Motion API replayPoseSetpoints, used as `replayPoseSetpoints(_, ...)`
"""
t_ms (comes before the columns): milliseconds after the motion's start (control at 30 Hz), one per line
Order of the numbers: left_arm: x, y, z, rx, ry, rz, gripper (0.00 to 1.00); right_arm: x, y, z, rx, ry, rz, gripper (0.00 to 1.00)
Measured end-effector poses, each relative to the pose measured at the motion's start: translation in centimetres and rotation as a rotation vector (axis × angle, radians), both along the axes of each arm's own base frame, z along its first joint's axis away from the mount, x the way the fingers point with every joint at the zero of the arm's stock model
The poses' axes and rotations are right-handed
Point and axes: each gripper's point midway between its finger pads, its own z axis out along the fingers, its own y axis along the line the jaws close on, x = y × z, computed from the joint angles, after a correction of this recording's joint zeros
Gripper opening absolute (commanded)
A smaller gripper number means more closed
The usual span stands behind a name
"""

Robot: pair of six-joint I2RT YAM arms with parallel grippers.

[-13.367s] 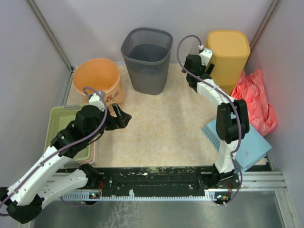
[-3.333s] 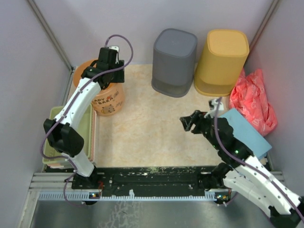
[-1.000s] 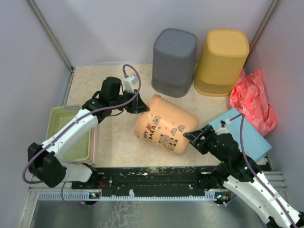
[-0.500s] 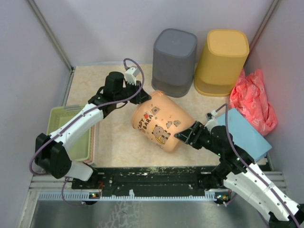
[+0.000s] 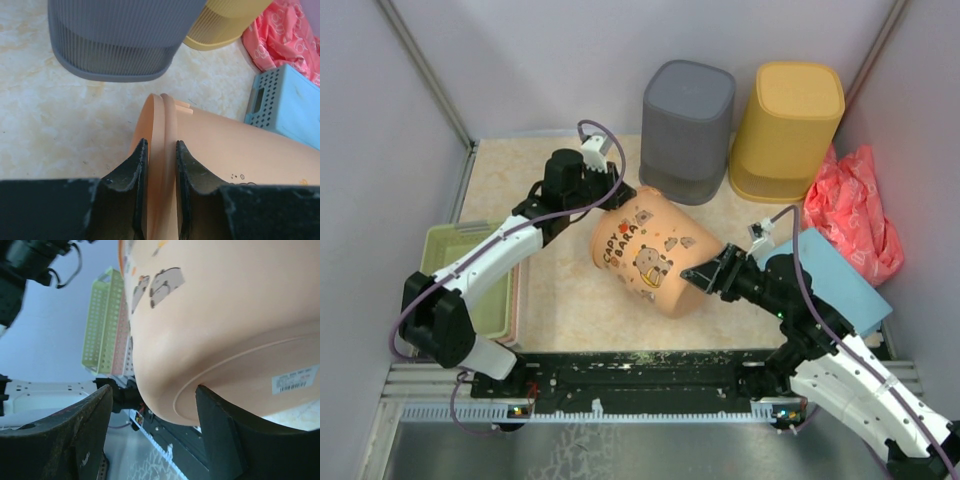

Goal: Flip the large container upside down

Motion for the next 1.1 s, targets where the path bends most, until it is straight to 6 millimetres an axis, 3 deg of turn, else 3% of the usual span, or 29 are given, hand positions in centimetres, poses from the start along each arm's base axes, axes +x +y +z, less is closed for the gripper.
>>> replayPoseSetpoints(167, 1.6, 0.8, -0.8, 0.010, -0.019, 0.062, 0.17, 0.9, 0.8, 3.1, 0.055, -0.082, 0.006, 0.67)
replayPoseSetpoints(267, 2.5, 1.0, -2.1, 0.026, -0.006, 0.094, 0.17, 1.4, 1.4, 6.0, 0.124, -0.161, 0.019, 0.67)
replayPoseSetpoints(367, 2.2, 0.2, -3.8, 0.017, 0.059, 0.087, 0.18, 1.8, 2.2, 10.3, 0.226, -0.278, 0.033, 0.67)
replayPoseSetpoints(433, 0.6, -1.0, -6.3, 0.024, 0.149, 0.049, 0.18, 2.2, 2.7, 12.0, 0.265, -0.328, 0.038, 0.67)
replayPoseSetpoints(567, -2.1, -3.1, -10.1, 0.035, 0.294, -0.018, 0.18, 3.6, 4.0, 11.7, 0.266, -0.332, 0.043, 0.67)
replayPoseSetpoints(733, -2.3, -4.1, -11.4, 0.011, 0.371, -0.028, 0.26, 5.3, 6.2, 8.5, 0.198, -0.268, 0.055, 0.67)
replayPoseSetpoints(833, -1.1, -4.5, -11.1, -0.008, 0.374, -0.020, 0.43, 5.9, 6.7, 8.0, 0.185, -0.270, 0.051, 0.66)
replayPoseSetpoints(933, 0.5, -4.5, -9.5, -0.027, 0.355, -0.011, 0.59, 6.3, 6.6, 8.0, 0.138, -0.285, 0.041, 0.67)
replayPoseSetpoints(1000, 1.9, -4.2, -7.5, -0.043, 0.327, -0.004, 0.66, 6.7, 6.2, 9.0, 0.079, -0.305, 0.026, 0.67)
replayPoseSetpoints(1100, 4.6, -2.9, -3.3, -0.072, 0.254, 0.025, 0.72, 7.1, 4.7, 12.0, -0.023, -0.374, -0.022, 0.69)
